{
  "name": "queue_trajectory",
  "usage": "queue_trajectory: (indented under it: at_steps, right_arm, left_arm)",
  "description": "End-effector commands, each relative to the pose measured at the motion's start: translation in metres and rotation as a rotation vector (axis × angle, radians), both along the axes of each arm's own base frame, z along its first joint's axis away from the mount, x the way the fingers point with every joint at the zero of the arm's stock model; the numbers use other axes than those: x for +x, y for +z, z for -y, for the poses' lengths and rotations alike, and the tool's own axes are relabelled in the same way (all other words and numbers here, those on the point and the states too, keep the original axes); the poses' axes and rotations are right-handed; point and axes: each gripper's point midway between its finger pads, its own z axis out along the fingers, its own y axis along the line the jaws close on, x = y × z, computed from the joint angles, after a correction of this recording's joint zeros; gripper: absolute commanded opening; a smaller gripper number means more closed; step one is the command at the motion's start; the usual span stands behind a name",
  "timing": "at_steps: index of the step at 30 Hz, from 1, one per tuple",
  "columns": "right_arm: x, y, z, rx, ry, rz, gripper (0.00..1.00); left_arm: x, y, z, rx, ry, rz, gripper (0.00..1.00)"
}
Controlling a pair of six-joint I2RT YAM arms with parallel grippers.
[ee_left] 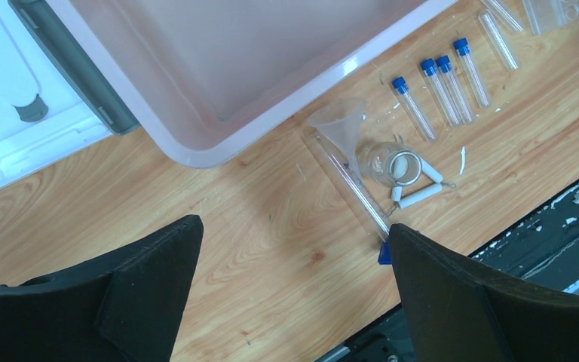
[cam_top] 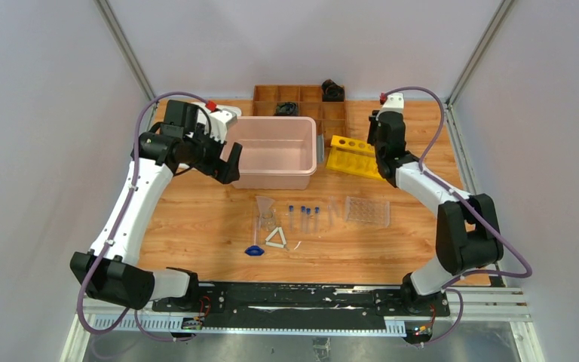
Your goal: Organize the chemistry lab equipment
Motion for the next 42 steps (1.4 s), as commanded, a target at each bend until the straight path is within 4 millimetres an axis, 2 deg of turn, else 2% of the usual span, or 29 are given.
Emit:
queue_trajectory:
  at_steps: [1,9,12,15,20,27,34,39,42]
  right_arm:
    - [0.005,-0.017,0.001,0.013,0.006,-0.021,0.0]
    - [0.007,-0.04,-0.001,0.006,0.018,-0.056,0.02]
    - [0.005,-0.044,0.0,-0.003,0.022,-0.053,0.15]
    - [0.004,-0.048,0.0,-0.001,0.016,-0.054,0.21]
    - [-0.001,-0.042,-0.001,0.021,0.019,-0.042,0.45]
    - [-0.014,-0.011,0.001,0.067,0.018,0.016,0.55]
    - [-0.032,0.053,0.01,0.121,-0.023,0.082,0.59]
    - [-0.05,0.094,0.011,0.179,-0.042,0.044,0.53]
    - [-0.067,0.098,0.006,0.23,-0.028,-0.014,0.46]
  left_arm:
    - [0.003,0.014,0.005,-0.031,-0.013,0.029,1.0]
    - [0.003,0.012,0.001,-0.014,-0.002,0.031,1.0]
    - [0.005,0.012,-0.001,-0.002,0.014,0.036,1.0]
    - [0.005,0.015,-0.001,-0.007,0.015,0.04,1.0]
    - [0.005,0.016,0.0,-0.011,0.014,0.042,1.0]
    - [0.004,0.017,-0.002,-0.005,0.016,0.05,1.0]
    - [0.002,0.023,-0.002,-0.009,0.016,0.069,1.0]
    - [0.001,0.026,-0.003,-0.008,0.017,0.08,1.0]
    - [0.001,0.025,-0.003,-0.01,0.016,0.076,1.0]
